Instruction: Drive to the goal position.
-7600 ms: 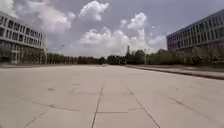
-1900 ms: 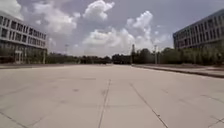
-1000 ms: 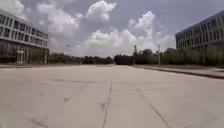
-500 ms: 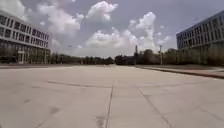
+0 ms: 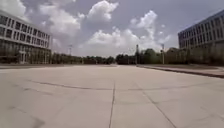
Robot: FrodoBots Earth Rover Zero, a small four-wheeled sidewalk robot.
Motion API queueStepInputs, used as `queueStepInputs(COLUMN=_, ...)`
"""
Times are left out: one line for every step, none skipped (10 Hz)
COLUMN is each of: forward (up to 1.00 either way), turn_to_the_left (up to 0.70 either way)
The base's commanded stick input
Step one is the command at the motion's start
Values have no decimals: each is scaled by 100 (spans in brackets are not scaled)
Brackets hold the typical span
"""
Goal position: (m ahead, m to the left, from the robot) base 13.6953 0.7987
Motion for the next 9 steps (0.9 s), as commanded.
queueStepInputs(forward=70, turn_to_the_left=1)
queueStepInputs(forward=70, turn_to_the_left=1)
queueStepInputs(forward=70, turn_to_the_left=1)
queueStepInputs(forward=70, turn_to_the_left=1)
queueStepInputs(forward=70, turn_to_the_left=1)
queueStepInputs(forward=70, turn_to_the_left=1)
queueStepInputs(forward=70, turn_to_the_left=1)
queueStepInputs(forward=70, turn_to_the_left=1)
queueStepInputs(forward=70, turn_to_the_left=1)
